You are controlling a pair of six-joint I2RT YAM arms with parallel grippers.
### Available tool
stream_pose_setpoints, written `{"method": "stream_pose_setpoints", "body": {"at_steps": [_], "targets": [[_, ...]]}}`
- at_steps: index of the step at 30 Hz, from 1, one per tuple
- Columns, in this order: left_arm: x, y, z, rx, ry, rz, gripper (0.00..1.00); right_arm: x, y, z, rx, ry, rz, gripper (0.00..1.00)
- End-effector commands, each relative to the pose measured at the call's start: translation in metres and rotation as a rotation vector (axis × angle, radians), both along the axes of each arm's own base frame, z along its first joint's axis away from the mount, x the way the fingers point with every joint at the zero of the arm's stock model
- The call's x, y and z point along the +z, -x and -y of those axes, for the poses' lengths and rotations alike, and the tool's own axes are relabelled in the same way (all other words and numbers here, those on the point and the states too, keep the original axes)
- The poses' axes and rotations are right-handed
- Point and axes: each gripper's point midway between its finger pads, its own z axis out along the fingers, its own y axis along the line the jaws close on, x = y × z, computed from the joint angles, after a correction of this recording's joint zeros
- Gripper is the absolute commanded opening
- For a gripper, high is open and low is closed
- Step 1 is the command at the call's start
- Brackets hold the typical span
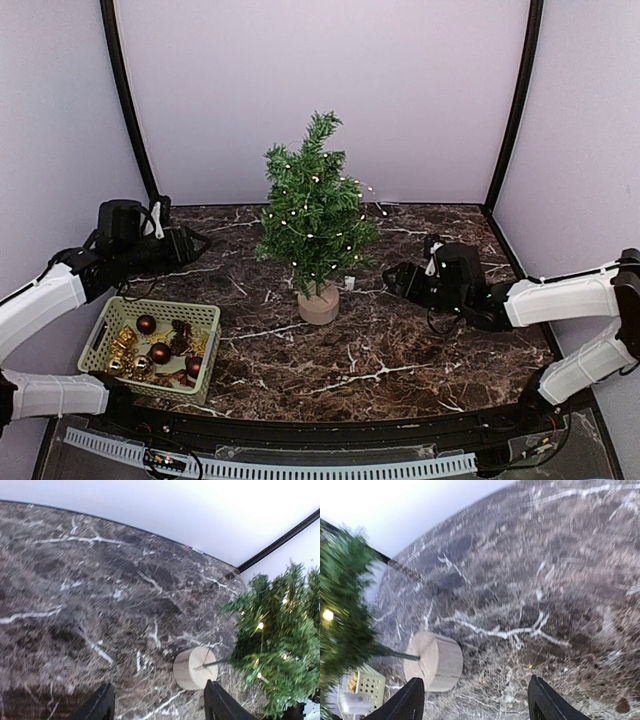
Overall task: Decorate the small christmas tree
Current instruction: Move the Christmas tree to the center of the board, then pick up the ornament ball from the bin.
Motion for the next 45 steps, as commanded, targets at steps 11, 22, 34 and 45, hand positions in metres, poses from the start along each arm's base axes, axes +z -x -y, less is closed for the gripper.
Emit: {"method": "stream_pose_setpoints", "body": {"at_steps": [11, 22, 34, 45], "targets": [[-0.108, 0.100, -0.106, 0.400, -0.137, -0.441, 0.77, 0.034, -0.007, 0.029, -0.070, 0.038, 0.127, 0.73], [-0.117, 0.107, -0.135, 0.583, -0.054, -0.499, 0.75, 0.029, -0.004, 0.034, -0.091, 0.018, 0.127, 0.73], [-0.140, 0.157, -0.125, 0.562, -0.034, -0.716, 0.66, 0.031, -0.006, 0.037, -0.094, 0.026, 0.149, 0.73], [-0.160, 0.167, -0.111, 0.453, -0.085, -0.889, 0.58, 0.034, -0.008, 0.046, -0.121, 0.015, 0.164, 0.73]]}}
